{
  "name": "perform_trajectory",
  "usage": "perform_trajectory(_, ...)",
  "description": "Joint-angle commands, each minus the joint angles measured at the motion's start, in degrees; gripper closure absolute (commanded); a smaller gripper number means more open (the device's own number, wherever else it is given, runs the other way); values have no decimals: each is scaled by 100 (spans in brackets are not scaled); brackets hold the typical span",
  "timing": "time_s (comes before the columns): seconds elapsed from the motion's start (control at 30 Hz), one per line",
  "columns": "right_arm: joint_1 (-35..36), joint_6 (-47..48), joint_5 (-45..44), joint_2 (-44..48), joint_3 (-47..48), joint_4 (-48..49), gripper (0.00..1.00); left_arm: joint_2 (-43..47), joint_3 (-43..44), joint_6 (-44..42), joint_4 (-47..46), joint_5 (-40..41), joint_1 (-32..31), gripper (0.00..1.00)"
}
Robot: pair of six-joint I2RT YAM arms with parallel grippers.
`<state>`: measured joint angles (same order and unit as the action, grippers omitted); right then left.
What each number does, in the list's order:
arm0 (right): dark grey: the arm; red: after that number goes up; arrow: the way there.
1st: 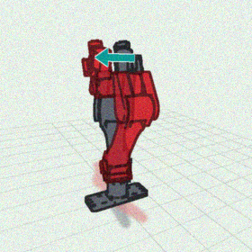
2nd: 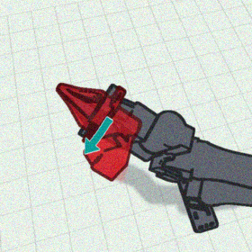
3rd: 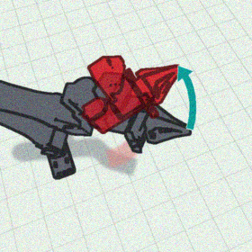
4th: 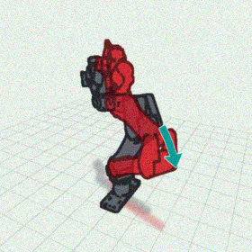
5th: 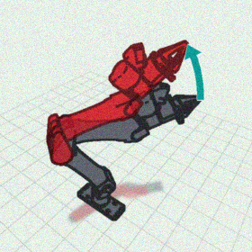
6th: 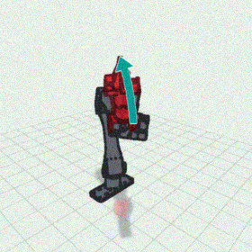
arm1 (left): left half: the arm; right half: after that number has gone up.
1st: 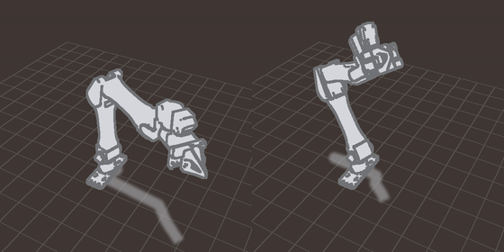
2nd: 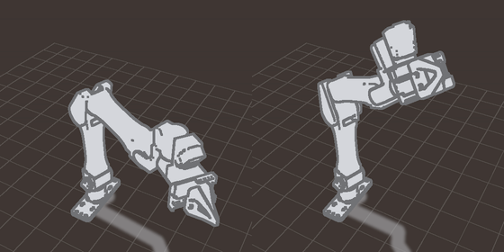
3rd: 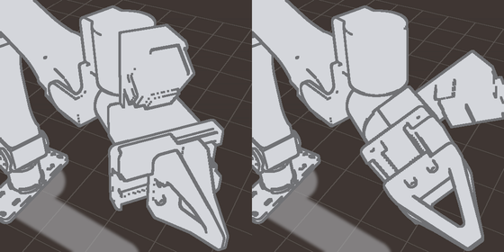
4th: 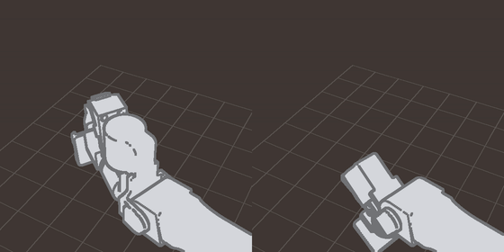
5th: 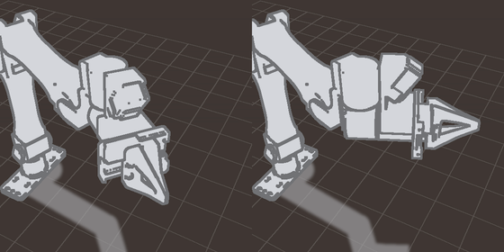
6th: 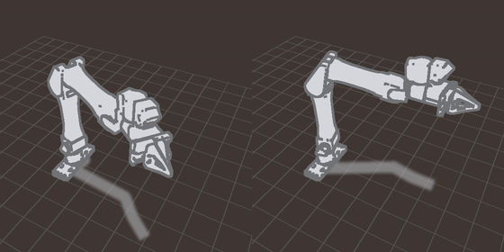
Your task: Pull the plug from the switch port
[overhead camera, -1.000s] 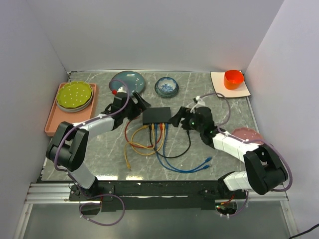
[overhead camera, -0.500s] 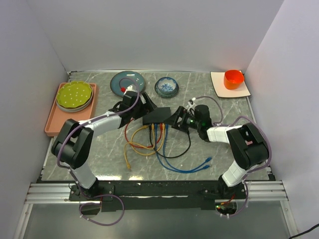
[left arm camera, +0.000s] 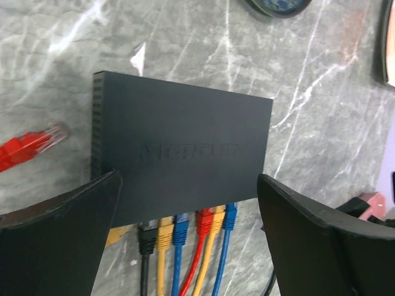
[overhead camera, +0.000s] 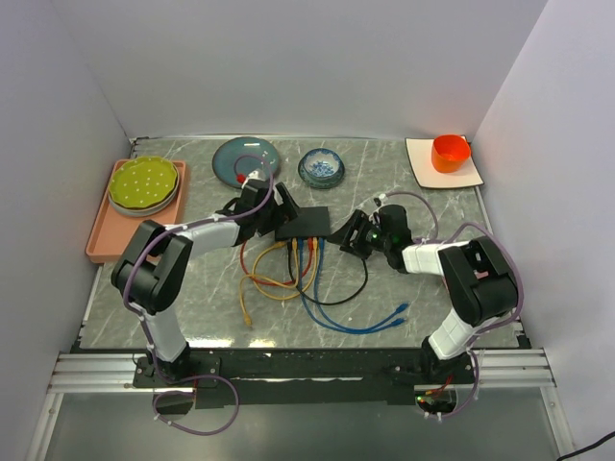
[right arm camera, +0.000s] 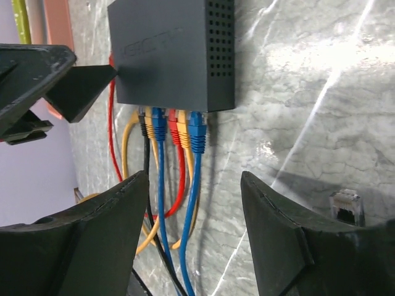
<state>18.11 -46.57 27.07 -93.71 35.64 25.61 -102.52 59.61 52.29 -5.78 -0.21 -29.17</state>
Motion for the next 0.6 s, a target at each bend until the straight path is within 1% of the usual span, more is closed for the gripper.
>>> perform_trajectory(0.0,0,95,-140,-138,224,-12,31,-163,86,193,-212,-286,25,1)
perform_trajectory(0.17,0,43,-149,-314,286,15,32,-286,77,299,-160,-331,43,3)
perform_trajectory(0.27,0,25,-184,-358,268,67,33,-199,-125,395,-353,-340,78,8)
perform_trajectory(0.3,8,25,-202,-358,268,67,34,-85,-291,413,-441,-357,104,15)
perform_trajectory(0.33,0,25,-219,-376,268,76,35,-40,-345,431,-511,-331,113,19)
perform_trajectory(0.37,0,16,-228,-376,277,67,35,-5,-363,431,-477,-279,113,30)
perform_trajectory(0.47,0,7,-246,-385,303,85,37,74,-302,352,-328,-217,113,52)
perform_trajectory(0.5,0,7,-255,-402,312,76,37,83,-249,343,-284,-208,113,67)
perform_trajectory(0.53,8,-10,-255,-402,330,76,38,83,-214,352,-240,-182,113,73)
perform_trajectory(0.57,17,-10,-255,-428,365,85,39,74,-187,334,-204,-190,113,77)
